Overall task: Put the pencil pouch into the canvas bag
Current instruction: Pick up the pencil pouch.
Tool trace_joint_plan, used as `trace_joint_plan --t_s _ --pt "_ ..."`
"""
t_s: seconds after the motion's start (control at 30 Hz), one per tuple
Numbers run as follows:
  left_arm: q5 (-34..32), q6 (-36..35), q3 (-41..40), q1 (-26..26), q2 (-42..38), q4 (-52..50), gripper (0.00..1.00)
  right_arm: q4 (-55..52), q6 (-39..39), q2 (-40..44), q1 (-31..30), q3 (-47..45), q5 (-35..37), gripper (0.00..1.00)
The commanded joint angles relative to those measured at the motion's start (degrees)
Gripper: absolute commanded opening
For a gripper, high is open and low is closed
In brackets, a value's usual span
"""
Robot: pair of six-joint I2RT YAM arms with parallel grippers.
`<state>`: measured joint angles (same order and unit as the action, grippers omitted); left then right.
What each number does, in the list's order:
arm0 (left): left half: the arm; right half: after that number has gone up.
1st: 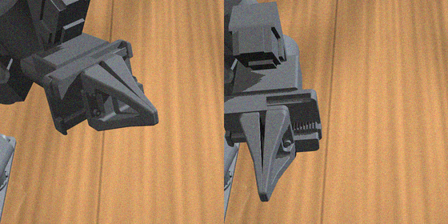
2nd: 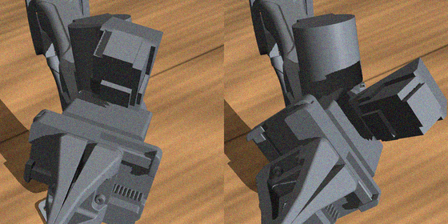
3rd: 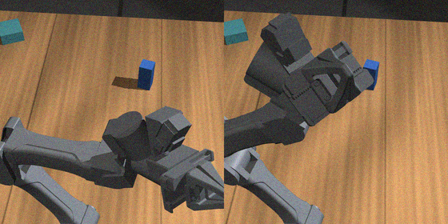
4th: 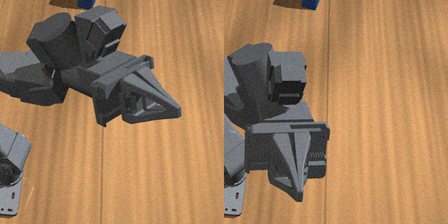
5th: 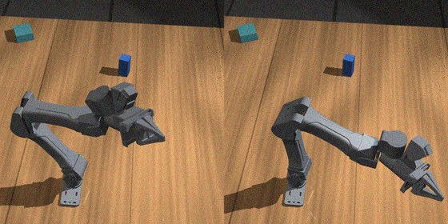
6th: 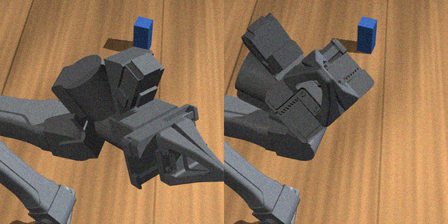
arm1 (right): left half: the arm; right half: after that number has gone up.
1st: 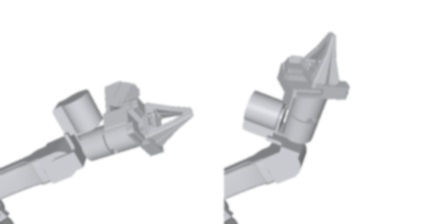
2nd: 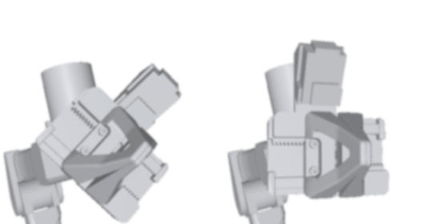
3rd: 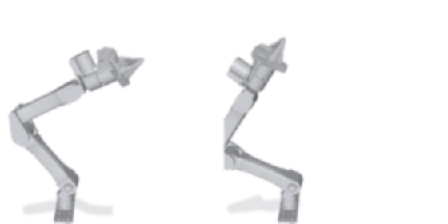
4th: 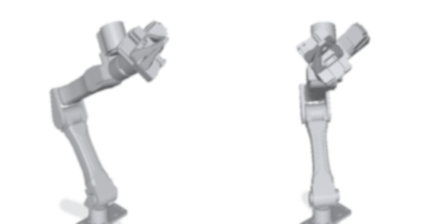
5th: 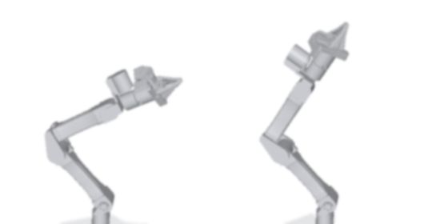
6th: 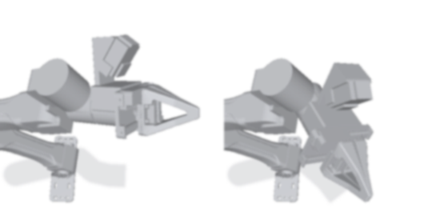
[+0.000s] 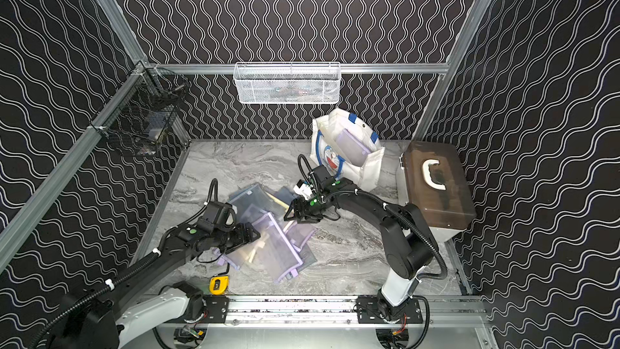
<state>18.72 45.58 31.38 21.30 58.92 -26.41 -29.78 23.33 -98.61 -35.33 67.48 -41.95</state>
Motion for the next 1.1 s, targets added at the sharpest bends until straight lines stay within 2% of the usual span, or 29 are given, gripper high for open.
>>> trace_joint_plan --t_s 0.0,0.17,0.37,0.47,0.6,0.7,0.9,0.93,1.07 --pt "1.47 4.06 -1.77 2.02 -2.19 1.72 0.77 4.42 0.57 -0.24 -0.82 -2.22 -2.90 0.67" --pt "2.84 8.56 -6.94 3.46 -4.42 7.74 0.76 5.58 -0.25 -3.29 -1.81 -2.26 -2.20 0.67" --pt "5.89 9.66 -11.48 4.15 -0.43 19.66 0.71 5.84 -1.01 -8.02 -2.20 -2.27 0.52 0.65" --pt "7.85 8.56 -12.62 4.15 3.35 26.26 0.63 7.05 -0.53 -10.03 -2.51 -2.26 1.17 0.65" --pt "9.67 6.00 -11.62 4.18 6.01 29.26 0.42 9.76 1.36 -12.64 -3.75 -2.25 0.55 0.63" --pt "11.13 5.54 -11.06 4.17 5.41 29.65 0.26 9.05 2.04 -13.35 -4.65 -2.15 0.21 0.61" --pt "11.76 4.41 -11.25 4.18 2.29 29.84 0.04 5.15 -0.85 -11.09 -4.97 -1.37 -0.40 0.57" --pt "11.65 3.99 -10.97 4.10 2.14 30.06 0.00 5.53 -1.07 -10.40 -4.92 -1.75 -1.01 0.56" --pt "12.14 1.90 -7.35 4.04 3.49 30.13 0.00 4.61 -1.71 -6.35 -4.85 -1.57 -2.92 0.55"
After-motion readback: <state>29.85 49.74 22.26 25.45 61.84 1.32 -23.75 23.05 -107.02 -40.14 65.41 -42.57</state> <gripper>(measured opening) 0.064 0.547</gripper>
